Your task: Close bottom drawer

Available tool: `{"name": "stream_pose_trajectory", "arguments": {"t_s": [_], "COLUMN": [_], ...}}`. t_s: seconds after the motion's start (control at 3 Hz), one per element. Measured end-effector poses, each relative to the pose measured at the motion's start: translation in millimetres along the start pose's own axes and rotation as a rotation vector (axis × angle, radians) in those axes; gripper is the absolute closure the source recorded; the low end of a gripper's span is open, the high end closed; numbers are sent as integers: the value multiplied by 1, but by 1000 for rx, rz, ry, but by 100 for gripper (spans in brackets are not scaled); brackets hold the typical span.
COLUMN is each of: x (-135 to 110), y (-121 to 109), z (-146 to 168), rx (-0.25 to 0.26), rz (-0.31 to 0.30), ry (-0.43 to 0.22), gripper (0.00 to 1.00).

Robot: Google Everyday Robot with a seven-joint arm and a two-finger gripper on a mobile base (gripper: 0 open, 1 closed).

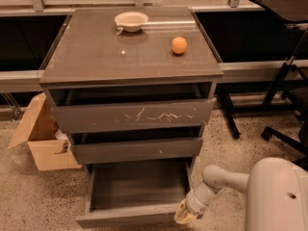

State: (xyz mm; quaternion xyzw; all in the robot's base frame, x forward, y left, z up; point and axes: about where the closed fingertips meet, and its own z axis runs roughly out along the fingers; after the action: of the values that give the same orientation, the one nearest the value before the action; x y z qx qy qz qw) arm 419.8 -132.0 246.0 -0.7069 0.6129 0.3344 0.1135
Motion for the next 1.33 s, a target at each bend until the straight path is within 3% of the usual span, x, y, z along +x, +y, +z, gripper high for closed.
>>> {"name": "stream_pose_trajectory", "arguments": {"t_s": [0.33, 0.67, 1.0, 1.33], "x": [18, 18, 36, 44], "y": [-3, -3, -9, -15], "z": [24, 24, 47, 52], "rx": [-42, -42, -50, -38], "rz": [29, 29, 56, 71], "ry": [-33, -33, 35, 60], "gripper": [99, 100, 96, 73]}}
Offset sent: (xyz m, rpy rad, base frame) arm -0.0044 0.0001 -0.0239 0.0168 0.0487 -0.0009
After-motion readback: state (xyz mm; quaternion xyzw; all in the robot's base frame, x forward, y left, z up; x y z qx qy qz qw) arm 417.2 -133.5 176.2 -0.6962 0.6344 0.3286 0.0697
